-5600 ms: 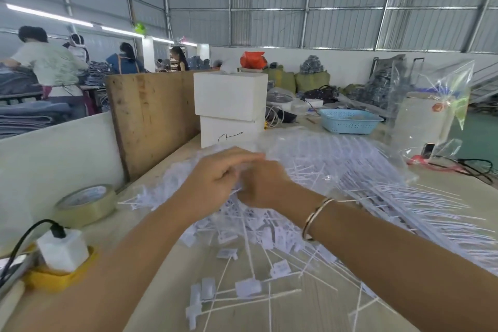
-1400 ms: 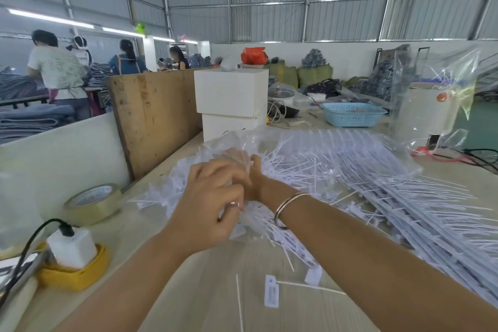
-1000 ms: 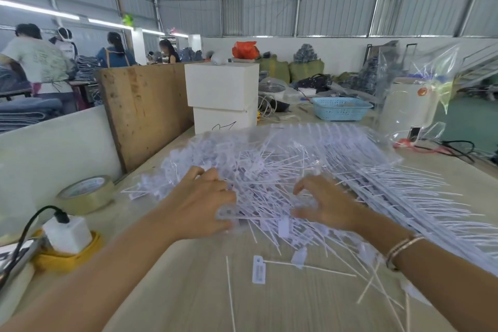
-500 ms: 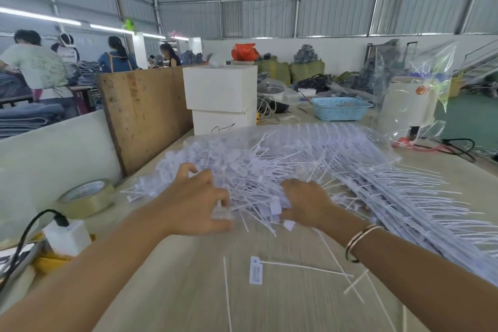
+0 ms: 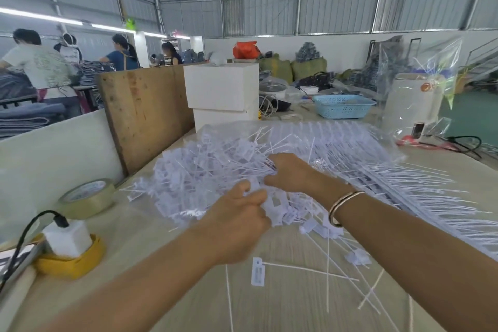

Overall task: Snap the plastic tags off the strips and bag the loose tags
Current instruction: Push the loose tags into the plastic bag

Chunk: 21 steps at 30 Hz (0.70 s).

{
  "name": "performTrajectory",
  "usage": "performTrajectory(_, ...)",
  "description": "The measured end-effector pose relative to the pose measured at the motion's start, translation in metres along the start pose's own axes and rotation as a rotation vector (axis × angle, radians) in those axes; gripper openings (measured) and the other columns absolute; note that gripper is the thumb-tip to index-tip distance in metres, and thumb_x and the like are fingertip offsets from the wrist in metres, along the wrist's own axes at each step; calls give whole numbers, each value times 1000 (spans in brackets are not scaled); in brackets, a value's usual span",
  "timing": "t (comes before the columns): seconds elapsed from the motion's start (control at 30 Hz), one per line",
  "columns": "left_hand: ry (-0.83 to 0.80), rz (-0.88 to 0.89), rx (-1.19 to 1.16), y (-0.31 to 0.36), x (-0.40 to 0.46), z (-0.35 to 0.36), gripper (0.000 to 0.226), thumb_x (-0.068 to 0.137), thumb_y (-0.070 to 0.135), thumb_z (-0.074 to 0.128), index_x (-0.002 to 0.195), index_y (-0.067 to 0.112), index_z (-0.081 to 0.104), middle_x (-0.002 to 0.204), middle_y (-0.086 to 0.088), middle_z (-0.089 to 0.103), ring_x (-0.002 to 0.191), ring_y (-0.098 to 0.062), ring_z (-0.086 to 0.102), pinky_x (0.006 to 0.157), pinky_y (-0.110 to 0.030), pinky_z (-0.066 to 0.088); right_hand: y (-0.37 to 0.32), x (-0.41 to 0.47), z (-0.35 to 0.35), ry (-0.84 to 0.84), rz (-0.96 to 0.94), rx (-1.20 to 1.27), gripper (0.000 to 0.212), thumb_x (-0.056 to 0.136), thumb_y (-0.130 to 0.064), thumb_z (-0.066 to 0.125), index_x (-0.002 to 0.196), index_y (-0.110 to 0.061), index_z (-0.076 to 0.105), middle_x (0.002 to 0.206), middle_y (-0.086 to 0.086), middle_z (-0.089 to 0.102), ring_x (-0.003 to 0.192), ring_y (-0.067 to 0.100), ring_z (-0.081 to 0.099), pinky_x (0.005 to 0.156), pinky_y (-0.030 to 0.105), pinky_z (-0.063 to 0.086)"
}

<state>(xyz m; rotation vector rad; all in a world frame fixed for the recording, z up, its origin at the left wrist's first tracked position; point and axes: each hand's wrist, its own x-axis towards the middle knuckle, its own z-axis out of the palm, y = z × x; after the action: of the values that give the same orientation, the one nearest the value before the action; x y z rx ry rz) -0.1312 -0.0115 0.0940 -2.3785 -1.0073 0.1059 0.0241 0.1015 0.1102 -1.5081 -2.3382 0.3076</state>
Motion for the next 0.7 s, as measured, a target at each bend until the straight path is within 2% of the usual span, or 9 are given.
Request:
performTrajectory(0.1, -124, -211, -93, 25, 18, 3, 18, 86, 24, 44, 86, 14, 59, 83, -2, 62, 85, -21, 49, 90, -35, 21, -4, 3, 2, -18, -1, 27, 31, 85, -24, 64, 105, -1, 58, 106, 14, 59, 96, 28, 56, 83, 39, 47)
performTrajectory(0.17, -191, -310, -33, 27, 29, 8, 24, 92, 27, 42, 93, 13, 61, 94, -3, 64, 92, -22, 52, 96, -36, 24, -6, 5, 1, -6, -9, 64, 29, 85, -23, 64, 104, -1, 59, 101, 11, 58, 92, 24, 54, 79, 35, 45)
performTrajectory(0.23, -195, -245, -35, 27, 33, 12, 20, 90, 9, 45, 98, 11, 63, 100, -5, 64, 101, -25, 55, 99, -38, 28, -10, 8, 2, 0, -17, 97, 22, 86, -20, 63, 98, -4, 57, 94, 9, 54, 87, 22, 51, 73, 31, 41)
performTrajectory(0.33, -6, 101, -158, 26, 29, 20, 23, 82, -1, 47, 92, 12, 63, 94, -5, 60, 94, -25, 54, 87, -36, 40, -15, 14, 5, 51, -26, 131, 18, 86, -17, 62, 95, -4, 54, 91, 9, 53, 85, 22, 50, 69, 29, 39)
performTrajectory(0.37, 30, 172, -261, 22, 24, 22, 21, 84, 2, 49, 91, 14, 64, 94, -3, 59, 92, -23, 54, 83, -34, 43, -15, 16, 8, 62, -23, 150, 22, 86, -17, 61, 99, -1, 55, 93, 10, 54, 86, 24, 51, 71, 31, 40)
performTrajectory(0.43, 117, 96, -594, 8, 14, 24, 20, 90, 11, 46, 97, 18, 64, 97, 4, 58, 92, -12, 51, 75, -25, 41, -11, 17, 17, 44, -15, 111, 32, 89, -20, 59, 112, 0, 50, 107, 15, 54, 97, 29, 53, 80, 36, 43)
performTrajectory(0.5, 190, -54, -732, -4, 8, 26, 25, 90, 15, 45, 101, 26, 64, 96, 16, 49, 85, -1, 46, 65, -13, 33, -1, 14, 30, -14, -26, -212, 43, 93, -30, 53, 126, -6, 42, 124, 14, 49, 113, 32, 47, 93, 42, 37)
performTrajectory(0.57, 163, -131, -684, -5, 8, 27, 23, 86, 26, 48, 104, 31, 62, 99, 16, 52, 89, -4, 50, 64, -17, 32, 9, 8, 44, -89, -51, -493, 61, 92, -43, 50, 141, -13, 28, 136, 11, 44, 125, 31, 40, 102, 46, 26)
performTrajectory(0.7, -83, -291, -314, 16, 22, 31, 45, 82, 49, 54, 113, 16, 53, 104, -3, 61, 93, -24, 59, 61, -28, 33, 13, -1, 45, -201, -97, -531, 102, 81, -66, 53, 151, -13, -1, 151, 12, 29, 137, 32, 27, 109, 49, 17)
